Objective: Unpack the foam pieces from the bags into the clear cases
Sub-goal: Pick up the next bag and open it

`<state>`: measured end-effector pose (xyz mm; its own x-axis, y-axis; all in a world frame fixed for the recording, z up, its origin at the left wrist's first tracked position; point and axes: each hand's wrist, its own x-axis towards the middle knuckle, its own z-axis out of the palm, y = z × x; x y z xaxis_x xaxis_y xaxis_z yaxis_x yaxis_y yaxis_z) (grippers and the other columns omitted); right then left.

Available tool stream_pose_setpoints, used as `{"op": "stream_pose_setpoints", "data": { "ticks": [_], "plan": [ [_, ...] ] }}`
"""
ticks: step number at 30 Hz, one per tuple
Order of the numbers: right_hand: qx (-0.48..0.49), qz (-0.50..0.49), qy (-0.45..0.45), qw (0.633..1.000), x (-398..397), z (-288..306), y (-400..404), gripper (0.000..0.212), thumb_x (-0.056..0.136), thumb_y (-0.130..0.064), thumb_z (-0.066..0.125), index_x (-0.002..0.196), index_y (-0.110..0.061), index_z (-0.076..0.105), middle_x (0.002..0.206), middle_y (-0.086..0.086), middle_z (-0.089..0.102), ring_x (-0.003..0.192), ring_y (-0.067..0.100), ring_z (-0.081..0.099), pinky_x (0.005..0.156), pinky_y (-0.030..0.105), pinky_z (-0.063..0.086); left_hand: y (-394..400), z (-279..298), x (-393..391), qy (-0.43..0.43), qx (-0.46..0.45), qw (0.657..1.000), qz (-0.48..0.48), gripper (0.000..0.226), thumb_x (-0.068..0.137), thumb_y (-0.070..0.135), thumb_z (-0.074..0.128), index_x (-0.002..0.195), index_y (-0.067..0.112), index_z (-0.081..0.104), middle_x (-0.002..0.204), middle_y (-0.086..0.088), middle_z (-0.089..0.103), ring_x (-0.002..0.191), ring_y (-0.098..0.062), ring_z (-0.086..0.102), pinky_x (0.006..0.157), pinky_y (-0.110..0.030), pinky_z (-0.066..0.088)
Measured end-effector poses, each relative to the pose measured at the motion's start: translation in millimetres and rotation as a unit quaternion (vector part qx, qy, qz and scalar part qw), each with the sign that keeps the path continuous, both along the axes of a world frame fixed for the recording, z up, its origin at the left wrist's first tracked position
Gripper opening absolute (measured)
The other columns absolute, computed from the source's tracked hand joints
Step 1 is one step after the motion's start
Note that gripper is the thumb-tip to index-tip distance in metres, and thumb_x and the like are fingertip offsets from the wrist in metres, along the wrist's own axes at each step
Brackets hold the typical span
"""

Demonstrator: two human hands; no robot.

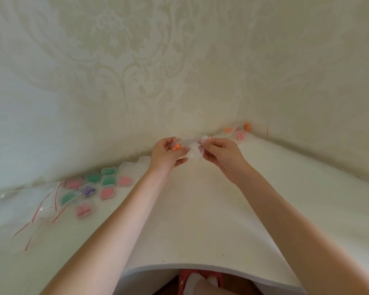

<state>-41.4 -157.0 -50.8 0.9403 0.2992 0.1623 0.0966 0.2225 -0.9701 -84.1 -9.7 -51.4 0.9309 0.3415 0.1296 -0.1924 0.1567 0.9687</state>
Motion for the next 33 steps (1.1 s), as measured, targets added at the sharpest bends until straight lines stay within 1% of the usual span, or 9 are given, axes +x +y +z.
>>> {"op": "stream_pose_setpoints", "data": {
  "ticks": [3,5,10,17,20,24,28,31,33],
  "plan": [
    [-0.027,-0.058,-0.009,0.998,-5,-7,11,0.015,0.088,-0.009,0.065,0.095,0.005,0.067,0.066,0.006,0.056,0.057,0.011,0.049,0.059,0.017,0.049,15,-1,-10,0.032,-0.028,0.999,-0.018,0.005,0.087,0.012,0.065,0.084,0.008,0.064,0.067,0.0,0.059,0.065,-0.013,0.057,0.062,-0.021,0.057],
    [-0.058,-0.068,-0.029,0.996,-9,-12,16,0.018,0.088,-0.009,0.064,0.099,0.005,0.069,0.062,0.006,0.05,0.052,0.011,0.042,0.057,0.019,0.045,23,-9,-14,0.041,-0.034,0.998,-0.013,0.017,0.089,0.015,0.061,0.073,0.01,0.064,0.059,-0.001,0.056,0.062,-0.015,0.056,0.064,-0.024,0.058],
    [-0.083,-0.086,-0.062,0.991,-15,-13,19,0.016,0.091,-0.014,0.062,0.101,-0.006,0.071,0.056,-0.004,0.049,0.048,0.004,0.04,0.052,0.014,0.038,32,-17,-19,0.026,-0.06,0.998,-0.006,0.009,0.087,0.005,0.061,0.079,0.009,0.061,0.061,-0.005,0.062,0.067,-0.015,0.063,0.069,-0.024,0.056],
    [-0.068,-0.091,-0.02,0.993,-15,-18,16,0.02,0.087,-0.017,0.068,0.096,0.001,0.068,0.063,0.003,0.056,0.056,0.009,0.05,0.061,0.017,0.048,31,-11,-20,-0.037,-0.128,0.991,-0.013,0.027,0.08,-0.014,0.06,0.08,0.011,0.048,0.062,-0.005,0.067,0.05,-0.015,0.061,0.049,-0.021,0.052],
    [-0.078,-0.091,-0.027,0.992,-18,-19,22,0.017,0.089,-0.014,0.065,0.092,0.003,0.065,0.068,0.006,0.058,0.063,0.014,0.054,0.069,0.025,0.05,32,-10,-19,-0.03,-0.163,0.986,-0.028,0.025,0.08,-0.017,0.057,0.084,0.007,0.053,0.062,-0.002,0.065,0.05,-0.013,0.061,0.049,-0.022,0.052],
    [-0.065,-0.105,-0.038,0.992,-22,-15,24,0.015,0.091,-0.016,0.062,0.093,-0.002,0.062,0.065,0.005,0.058,0.051,0.007,0.053,0.06,0.023,0.051,27,-10,-20,0.024,-0.137,0.989,-0.048,0.014,0.09,0.005,0.057,0.079,0.001,0.064,0.064,-0.006,0.063,0.052,-0.013,0.058,0.048,-0.02,0.05],
    [-0.101,-0.122,-0.074,0.985,-23,-14,26,0.013,0.09,-0.02,0.064,0.082,-0.01,0.06,0.058,-0.002,0.051,0.049,-0.001,0.05,0.051,0.016,0.045,27,-14,-20,0.029,-0.099,0.994,0.028,0.02,0.094,0.012,0.055,0.079,0.005,0.065,0.064,-0.004,0.064,0.049,-0.011,0.06,0.05,-0.019,0.051],
    [-0.076,-0.097,-0.051,0.991,-24,-14,29,0.025,0.091,-0.018,0.062,0.071,-0.01,0.05,0.057,-0.002,0.045,0.051,0.004,0.044,0.055,0.018,0.042,26,-15,-17,0.018,-0.09,0.991,0.099,0.023,0.096,0.013,0.051,0.076,0.006,0.061,0.064,-0.01,0.06,0.043,-0.013,0.055,0.044,-0.02,0.048],
    [-0.043,-0.059,-0.017,0.997,-26,-12,31,0.028,0.092,-0.016,0.059,0.069,-0.01,0.045,0.062,0.0,0.049,0.056,0.009,0.046,0.059,0.02,0.045,25,-19,-16,-0.007,0.005,0.987,0.161,0.027,0.098,0.014,0.048,0.073,0.01,0.055,0.059,-0.01,0.056,0.038,-0.01,0.051,0.039,-0.021,0.046]
  ]
}}
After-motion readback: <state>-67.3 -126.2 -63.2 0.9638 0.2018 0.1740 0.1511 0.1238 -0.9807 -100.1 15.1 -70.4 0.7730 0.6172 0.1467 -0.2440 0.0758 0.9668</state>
